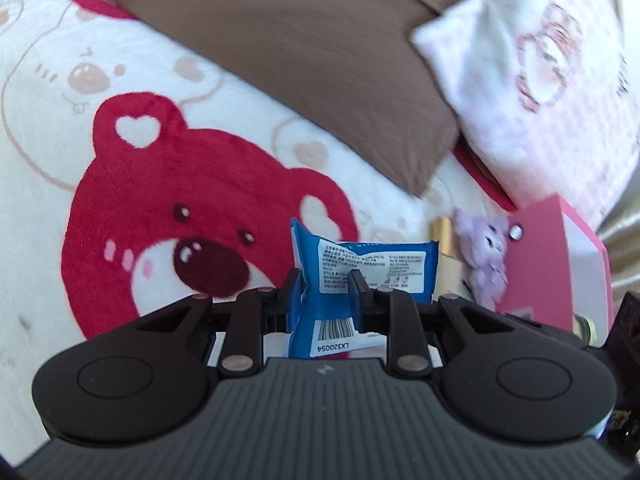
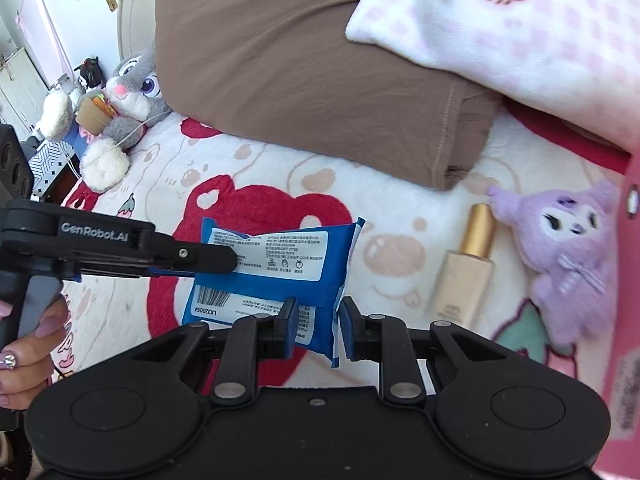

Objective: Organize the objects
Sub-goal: 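Grasp the blue wet-wipe pack with the left gripper and lift it, then carry the wipe pack into the pink box and open the left gripper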

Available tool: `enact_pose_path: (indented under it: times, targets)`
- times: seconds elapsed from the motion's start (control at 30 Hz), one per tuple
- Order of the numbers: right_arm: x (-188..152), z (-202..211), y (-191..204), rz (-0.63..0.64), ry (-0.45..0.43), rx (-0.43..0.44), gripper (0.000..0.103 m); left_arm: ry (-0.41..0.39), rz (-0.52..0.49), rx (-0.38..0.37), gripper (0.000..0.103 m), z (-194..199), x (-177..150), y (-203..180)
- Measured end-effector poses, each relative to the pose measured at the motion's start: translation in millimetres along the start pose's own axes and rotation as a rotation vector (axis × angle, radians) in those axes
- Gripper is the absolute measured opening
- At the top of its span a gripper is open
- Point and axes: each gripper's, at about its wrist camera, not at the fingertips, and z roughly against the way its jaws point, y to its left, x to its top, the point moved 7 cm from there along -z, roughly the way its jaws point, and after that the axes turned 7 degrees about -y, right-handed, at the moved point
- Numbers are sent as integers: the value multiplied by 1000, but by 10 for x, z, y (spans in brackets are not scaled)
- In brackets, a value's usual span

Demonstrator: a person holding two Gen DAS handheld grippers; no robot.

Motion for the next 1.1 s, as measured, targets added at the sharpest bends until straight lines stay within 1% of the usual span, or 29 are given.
enact_pose_path:
  times: [0.13,0.23,0.33,0.4,0.5,0.57,0.7,0.77,0.97,1.1]
  targets:
    - [3,390,22,0,-9,4,27,-28,-83,6,23,310,-46,-386]
    - [77,690,36,2,-50,0,27,-47,-145,8,23,526,-79,-631]
    - [178,955,60,11,-90,-8,27,-72,-178,-1,23,695,-76,-831]
    - [243,1119,81,31,-109,-15,27,-74,-189,-7,23,780,-80,-952]
    - [291,1370,73,53,-111,-39,27,-81,-206,-36,23,904,-72,-1165]
    - [311,1548,44,79,-139,-68,27,-105,-248,-65,23,978,-55,-1366]
    - [398,1873,-81,92,-211,-119,27,-135,-300,-104,23,1040,-10,-1746]
    - [445,2023,-156,104,-243,-150,27,-137,-322,-124,23,1035,5,-1929]
    - [560,2399,-420,67,-295,-208,27,-128,-382,-170,23,986,-8,-2451]
    - [608,2596,-587,63,-332,-266,27,-128,-435,-203,24,918,-59,-2789]
